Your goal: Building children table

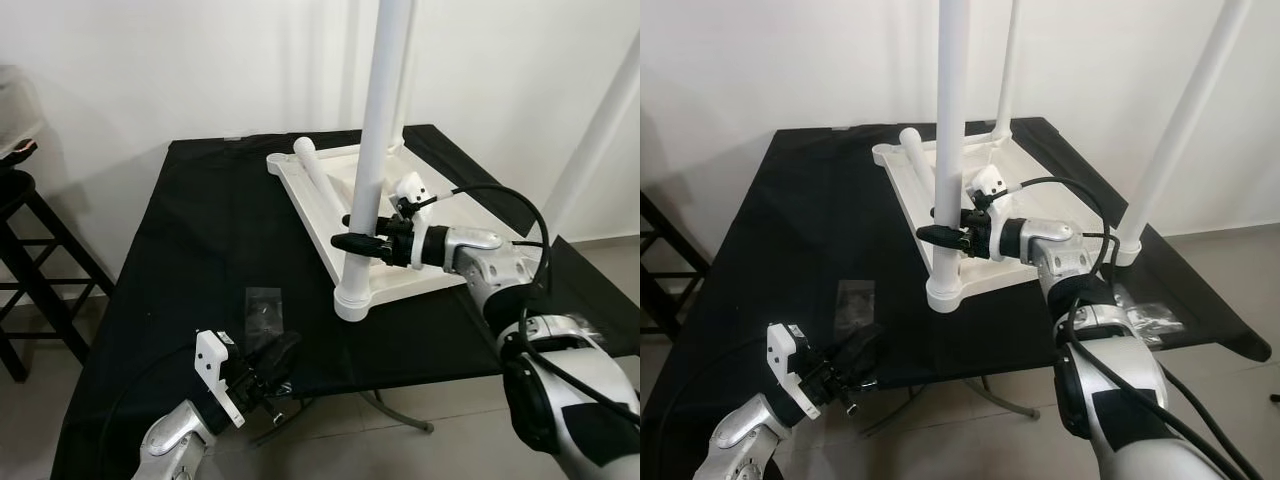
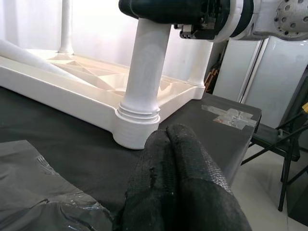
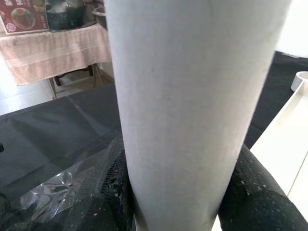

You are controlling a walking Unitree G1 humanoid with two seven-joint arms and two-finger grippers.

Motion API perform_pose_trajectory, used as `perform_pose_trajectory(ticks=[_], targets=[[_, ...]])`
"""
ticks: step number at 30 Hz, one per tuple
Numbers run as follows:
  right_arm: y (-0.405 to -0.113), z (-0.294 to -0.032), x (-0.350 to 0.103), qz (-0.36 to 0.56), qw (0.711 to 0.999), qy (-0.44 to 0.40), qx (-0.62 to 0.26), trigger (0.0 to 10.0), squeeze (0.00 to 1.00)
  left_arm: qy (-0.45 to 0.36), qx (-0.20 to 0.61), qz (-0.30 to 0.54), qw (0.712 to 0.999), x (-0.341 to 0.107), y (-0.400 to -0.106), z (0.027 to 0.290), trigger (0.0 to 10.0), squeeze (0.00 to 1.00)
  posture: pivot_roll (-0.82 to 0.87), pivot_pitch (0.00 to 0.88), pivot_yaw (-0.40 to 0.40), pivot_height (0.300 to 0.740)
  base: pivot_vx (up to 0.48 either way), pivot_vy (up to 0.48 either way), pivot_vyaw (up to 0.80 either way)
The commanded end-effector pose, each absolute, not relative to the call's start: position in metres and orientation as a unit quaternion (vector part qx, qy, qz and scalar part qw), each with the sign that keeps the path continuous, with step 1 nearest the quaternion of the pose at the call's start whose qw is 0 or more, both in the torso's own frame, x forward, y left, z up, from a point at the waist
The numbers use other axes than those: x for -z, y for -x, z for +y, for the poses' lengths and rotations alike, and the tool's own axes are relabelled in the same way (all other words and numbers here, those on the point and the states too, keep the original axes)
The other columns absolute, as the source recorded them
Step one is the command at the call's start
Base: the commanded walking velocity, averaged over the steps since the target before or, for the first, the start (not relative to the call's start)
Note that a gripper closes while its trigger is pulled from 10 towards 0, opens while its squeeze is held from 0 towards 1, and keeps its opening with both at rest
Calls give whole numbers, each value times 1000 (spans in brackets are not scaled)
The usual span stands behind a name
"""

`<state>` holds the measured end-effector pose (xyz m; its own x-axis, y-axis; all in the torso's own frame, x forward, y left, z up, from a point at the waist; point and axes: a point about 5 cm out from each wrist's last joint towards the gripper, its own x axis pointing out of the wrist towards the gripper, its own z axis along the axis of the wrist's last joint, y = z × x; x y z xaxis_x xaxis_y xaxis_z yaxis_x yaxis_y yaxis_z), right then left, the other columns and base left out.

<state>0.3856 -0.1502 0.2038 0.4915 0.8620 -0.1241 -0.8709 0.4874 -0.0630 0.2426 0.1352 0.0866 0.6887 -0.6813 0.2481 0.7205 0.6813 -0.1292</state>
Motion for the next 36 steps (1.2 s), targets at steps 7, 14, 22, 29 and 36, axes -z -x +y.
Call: perform_pose_trajectory(ticks=[7,14,22,29,36], targets=[[-368,-148,-137,118,889,27,-441,0,0,108,386,-92,912,-89,-241,137,10000,0,28,0,-9,740,0,0,0],[-328,-107,-73,193,962,0,-193,0,0,107,390,-88,910,-89,-242,140,10000,0,3,0,20,740,0,0,0],[-324,-76,-86,154,959,37,-236,0,0,108,392,-85,909,-88,-245,140,10000,0,25,0,3,740,0,0,0],[-326,-73,-100,139,962,0,-236,10000,0,107,393,-84,909,-88,-245,141,10000,0,15,0,14,740,0,0,0],[-330,-64,-159,23,914,-26,-405,10000,227,111,396,-83,908,-88,-247,139,10000,0,11,0,15,740,0,0,0]])
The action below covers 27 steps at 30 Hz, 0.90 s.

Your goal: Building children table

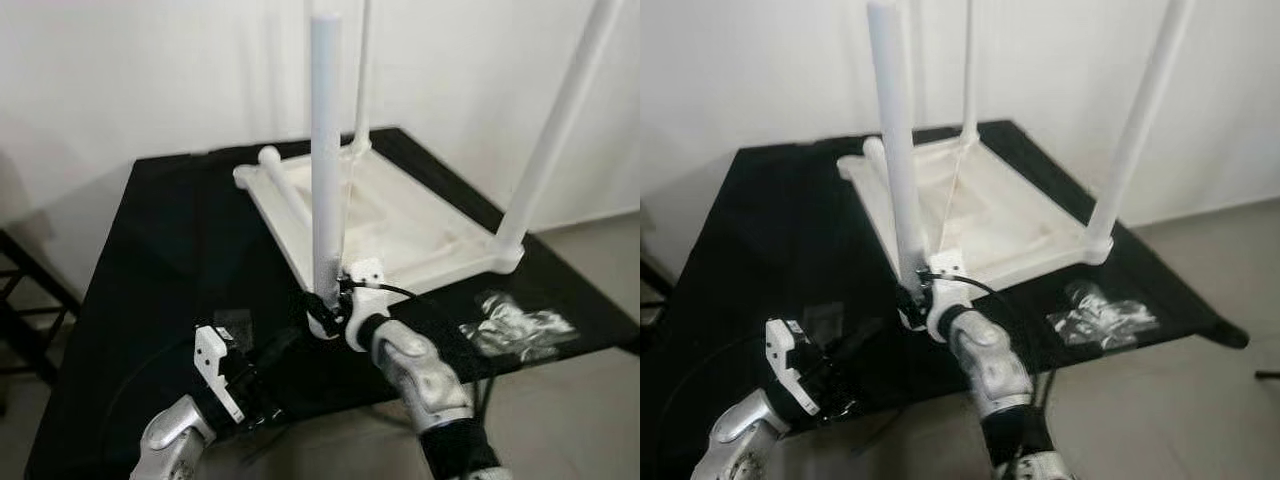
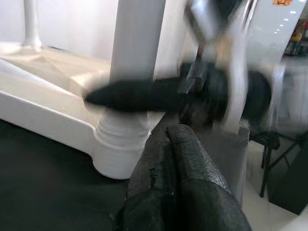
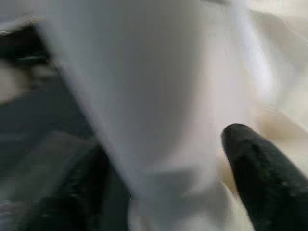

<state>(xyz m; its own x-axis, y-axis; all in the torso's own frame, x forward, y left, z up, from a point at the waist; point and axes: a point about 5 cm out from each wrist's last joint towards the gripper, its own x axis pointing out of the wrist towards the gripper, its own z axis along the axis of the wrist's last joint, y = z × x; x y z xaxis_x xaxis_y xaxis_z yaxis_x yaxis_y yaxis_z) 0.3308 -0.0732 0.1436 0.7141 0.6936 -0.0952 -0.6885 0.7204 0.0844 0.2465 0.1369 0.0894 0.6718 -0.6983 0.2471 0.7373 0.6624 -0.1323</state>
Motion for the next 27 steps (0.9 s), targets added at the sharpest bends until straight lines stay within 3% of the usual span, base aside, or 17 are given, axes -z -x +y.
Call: perform_pose_trajectory(ticks=[1,2,4,8,12,13,18,19,21,22,27], targets=[[-330,-65,-163,13,896,-6,-444,10000,0,111,396,-83,908,-88,-247,139,10000,0,12,0,14,740,0,0,0],[-330,-65,-163,13,896,-6,-444,10000,0,111,396,-83,908,-88,-247,139,10000,0,12,0,14,740,0,0,0],[-334,-72,-167,5,849,42,-526,10000,0,111,396,-84,908,-88,-247,138,10000,0,15,0,11,740,0,0,0],[-348,-82,-166,30,824,86,-559,10000,0,113,395,-85,908,-88,-248,138,10000,0,20,0,10,740,0,0,0],[-351,-85,-167,37,822,94,-560,10000,0,113,395,-85,908,-88,-248,138,10000,0,20,0,10,740,0,0,0],[-370,-99,-174,52,850,94,-515,10000,0,112,393,-86,909,-88,-247,137,10000,0,43,0,-4,740,0,0,0],[-380,-108,-181,57,869,86,-484,10000,0,110,392,-86,909,-87,-247,136,10000,0,50,0,-5,740,0,0,0],[-383,-111,-183,55,874,76,-477,6471,0,110,392,-86,909,-87,-246,136,10000,0,53,0,-8,740,0,0,0],[-384,-114,-185,53,875,70,-477,6471,0,110,392,-86,909,-87,-246,136,10000,0,52,0,-8,740,0,0,0],[-386,-116,-186,51,875,59,-478,0,0,110,393,-85,909,-87,-245,135,10000,0,51,0,-8,740,0,0,0],[-383,-118,-181,57,868,58,-490,0,0,111,395,-85,908,-86,-245,134,10000,0,47,0,-9,740,0,0,0]])
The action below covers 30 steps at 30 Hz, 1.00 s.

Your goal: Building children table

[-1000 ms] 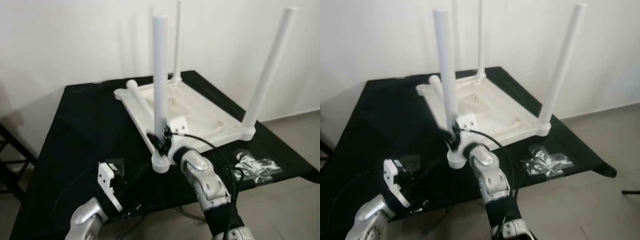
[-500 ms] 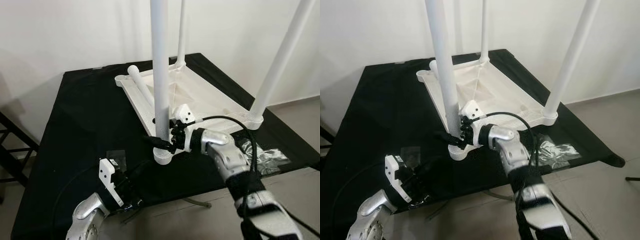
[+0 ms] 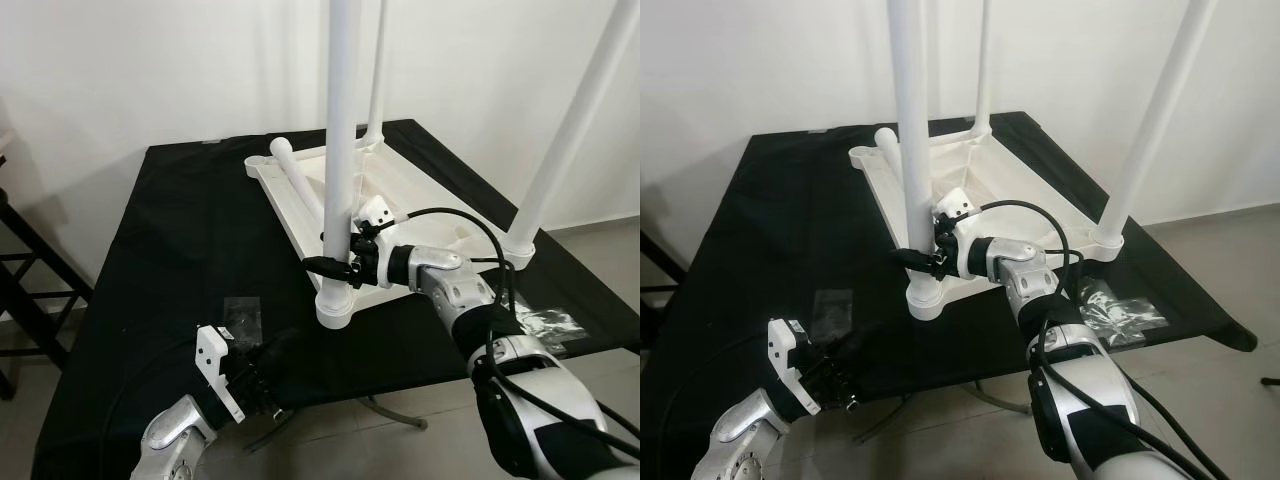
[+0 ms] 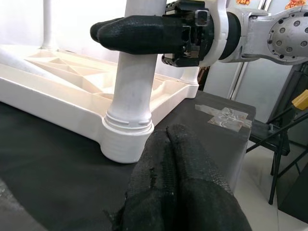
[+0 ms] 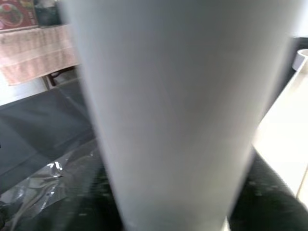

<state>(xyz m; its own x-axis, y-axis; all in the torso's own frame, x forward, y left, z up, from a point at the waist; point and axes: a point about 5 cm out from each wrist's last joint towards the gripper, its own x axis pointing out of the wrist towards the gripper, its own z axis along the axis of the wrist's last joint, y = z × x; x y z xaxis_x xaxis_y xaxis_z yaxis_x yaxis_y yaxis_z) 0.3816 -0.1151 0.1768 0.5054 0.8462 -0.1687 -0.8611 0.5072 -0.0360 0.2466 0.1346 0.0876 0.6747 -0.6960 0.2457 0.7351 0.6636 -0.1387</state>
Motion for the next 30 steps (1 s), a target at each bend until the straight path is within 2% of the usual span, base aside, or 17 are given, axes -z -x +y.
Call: perform_pose_trajectory(ticks=[1,6,10,11,12,13,14,15,16,17,18,19,23,26,27,28,30], targets=[[-382,-119,-177,61,865,57,-495,0,0,112,395,-85,908,-86,-244,133,10000,0,44,0,-8,740,0,0,0],[-379,-123,-170,67,860,59,-502,0,0,113,395,-85,907,-86,-244,133,10000,0,31,0,-2,740,0,0,0],[-374,-128,-159,69,869,66,-485,0,0,115,396,-85,907,-87,-244,133,10000,0,21,0,0,740,0,0,0],[-372,-127,-150,69,881,70,-463,0,0,115,396,-85,907,-87,-244,134,10000,0,15,0,-2,740,0,0,0],[-371,-120,-131,73,938,79,-330,0,0,116,396,-85,907,-87,-243,135,10000,0,-1,0,4,740,0,0,0],[-364,-118,-116,78,972,65,-212,0,0,117,395,-86,907,-88,-243,136,10000,0,0,0,10,740,0,0,0],[-364,-118,-116,78,972,65,-212,0,0,117,395,-86,907,-88,-243,136,10000,0,0,0,10,740,0,0,0],[-346,-104,-94,107,980,23,-168,0,0,117,396,-85,907,-88,-243,137,10000,0,14,0,11,740,0,0,0],[-346,-104,-94,107,980,23,-168,0,0,117,396,-85,907,-88,-243,137,10000,0,14,0,11,740,0,0,0],[-326,-86,-80,128,977,12,-168,0,0,117,397,-84,906,-89,-243,138,10000,0,14,0,11,740,0,0,0],[-326,-86,-80,128,977,12,-168,0,0,117,397,-84,906,-89,-243,138,10000,0,14,0,11,740,0,0,0],[-317,-60,-89,85,962,45,-255,0,0,116,398,-83,906,-88,-244,138,10000,0,-23,0,32,740,0,0,0],[-321,-47,-96,69,951,52,-298,0,0,118,400,-82,905,-88,-246,138,10000,0,3,0,2,740,0,0,0],[-325,-47,-99,65,951,48,-300,0,0,117,395,-85,907,-89,-246,138,10000,0,3,0,11,740,0,0,0],[-328,-47,-99,70,953,37,-291,8784,0,116,391,-87,909,-89,-247,138,10000,0,3,0,11,740,0,0,0],[-328,-45,-103,64,951,26,-301,10000,204,115,390,-88,910,-89,-247,138,10000,0,1,0,11,740,0,0,0],[-328,-45,-103,64,951,26,-301,10000,204,115,390,-88,910,-89,-247,138,10000,0,1,0,11,740,0,0,0]])
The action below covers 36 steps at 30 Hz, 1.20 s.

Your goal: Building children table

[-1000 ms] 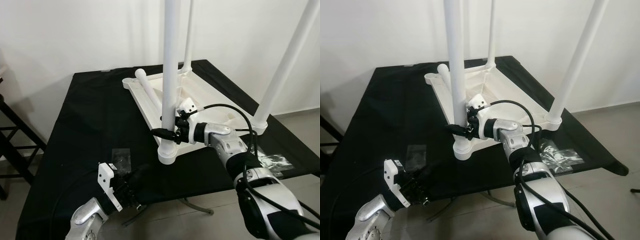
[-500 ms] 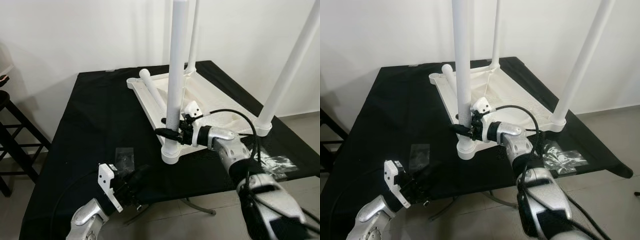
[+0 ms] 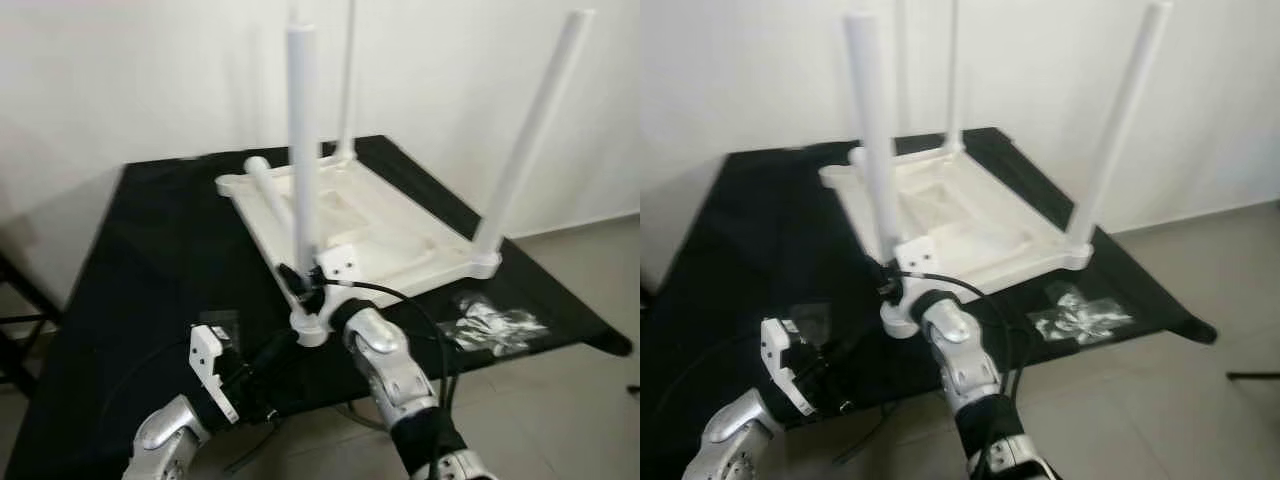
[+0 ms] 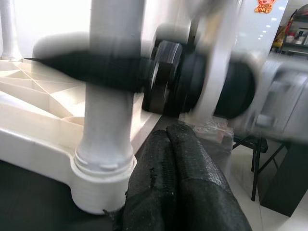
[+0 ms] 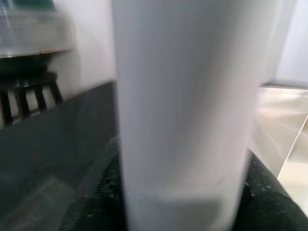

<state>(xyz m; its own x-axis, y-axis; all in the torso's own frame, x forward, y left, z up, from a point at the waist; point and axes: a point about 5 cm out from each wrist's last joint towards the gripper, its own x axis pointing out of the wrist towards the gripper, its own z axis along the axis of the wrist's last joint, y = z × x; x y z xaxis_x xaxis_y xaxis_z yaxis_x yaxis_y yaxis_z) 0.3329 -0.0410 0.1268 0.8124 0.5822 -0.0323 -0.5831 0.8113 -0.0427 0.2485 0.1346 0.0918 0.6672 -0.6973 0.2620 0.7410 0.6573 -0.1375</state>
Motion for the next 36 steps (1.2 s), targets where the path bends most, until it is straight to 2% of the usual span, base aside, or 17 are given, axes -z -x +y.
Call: perform_pose_trajectory(ticks=[1,2,3,4,6,10,11,13,16,20,26,27,28,36], targets=[[-327,-44,-106,61,949,16,-309,10000,1000,115,389,-88,910,-89,-248,138,10000,0,1,0,11,740,0,0,0],[-327,-44,-106,61,949,16,-309,10000,1000,115,389,-88,910,-89,-248,138,10000,0,1,0,11,740,0,0,0],[-330,-42,-118,43,934,12,-354,10000,1000,116,393,-86,908,-88,-248,138,10000,0,-1,0,15,740,0,0,0],[-335,-44,-133,24,916,7,-400,10000,0,116,395,-85,907,-88,-248,137,10000,0,-4,0,16,740,0,0,0],[-336,-45,-145,13,908,6,-419,10000,0,117,397,-84,907,-88,-249,137,10000,0,-4,0,16,740,0,0,0],[-344,-64,-177,-16,849,65,-524,10000,0,117,396,-85,907,-88,-250,136,10000,0,2,0,12,740,0,0,0],[-344,-64,-177,-16,849,65,-524,10000,0,117,396,-85,907,-88,-250,136,10000,0,2,0,12,740,0,0,0],[-352,-75,-182,-5,827,91,-555,10000,0,116,396,-85,907,-88,-250,136,10000,0,5,0,11,740,0,0,0],[-359,-81,-185,7,813,104,-573,10000,0,115,395,-86,907,-88,-251,136,10000,0,22,0,3,740,0,0,0],[-366,-82,-189,19,808,101,-580,10000,0,114,394,-86,908,-88,-251,136,10000,0,22,0,3,740,0,0,0],[-373,-83,-192,33,813,103,-572,10000,0,112,393,-87,909,-88,-251,135,10000,0,38,0,-7,740,0,0,0],[-376,-84,-193,42,813,100,-571,2000,0,112,392,-87,909,-87,-251,135,10000,0,39,0,-8,740,0,0,0],[-376,-88,-192,48,813,92,-573,0,0,112,391,-87,909,-87,-251,135,10000,0,39,0,-10,740,0,0,0],[-374,-100,-186,57,816,71,-570,0,0,114,391,-88,909,-87,-250,133,10000,0,28,0,-4,740,0,0,0]])
